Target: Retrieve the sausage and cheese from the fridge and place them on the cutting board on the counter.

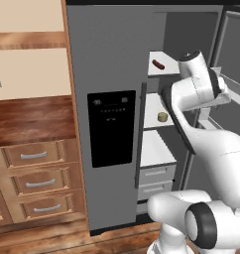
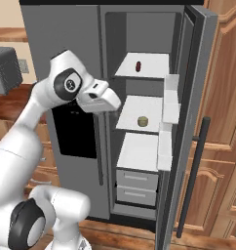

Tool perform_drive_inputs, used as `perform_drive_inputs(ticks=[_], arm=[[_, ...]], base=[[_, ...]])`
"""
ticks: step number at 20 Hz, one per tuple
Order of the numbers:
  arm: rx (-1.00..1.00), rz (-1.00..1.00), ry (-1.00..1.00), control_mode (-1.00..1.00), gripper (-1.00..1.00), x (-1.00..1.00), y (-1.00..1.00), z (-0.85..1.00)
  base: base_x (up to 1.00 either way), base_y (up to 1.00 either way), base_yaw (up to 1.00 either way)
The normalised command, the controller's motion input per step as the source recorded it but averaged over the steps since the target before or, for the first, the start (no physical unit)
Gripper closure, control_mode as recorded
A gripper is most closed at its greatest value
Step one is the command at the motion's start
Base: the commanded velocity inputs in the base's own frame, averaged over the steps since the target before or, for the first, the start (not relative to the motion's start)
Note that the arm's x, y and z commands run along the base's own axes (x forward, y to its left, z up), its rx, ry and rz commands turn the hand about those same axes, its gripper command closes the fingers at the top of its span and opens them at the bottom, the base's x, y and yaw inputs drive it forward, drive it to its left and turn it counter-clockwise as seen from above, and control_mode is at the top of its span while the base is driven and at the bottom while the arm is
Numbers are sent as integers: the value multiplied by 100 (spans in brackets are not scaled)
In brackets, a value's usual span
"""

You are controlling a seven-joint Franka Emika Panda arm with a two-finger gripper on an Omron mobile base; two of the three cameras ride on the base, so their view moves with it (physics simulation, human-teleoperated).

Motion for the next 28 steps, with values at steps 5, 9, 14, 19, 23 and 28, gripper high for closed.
perform_drive_inputs(ticks=[5,9,14,19,23,28], arm=[[44,28,-8,-100,-100,-3,100,0],[51,25,-13,-100,-100,-1,89,0],[26,15,-7,-100,-100,-24,16,0],[0,0,-4,-100,-100,-14,0,0],[0,0,-13,-100,-100,-37,0,0],[-1,0,-24,-100,-100,-51,0,0]], base=[[0,0,0],[0,0,0],[0,0,0],[0,0,0],[0,0,0],[0,0,0]])
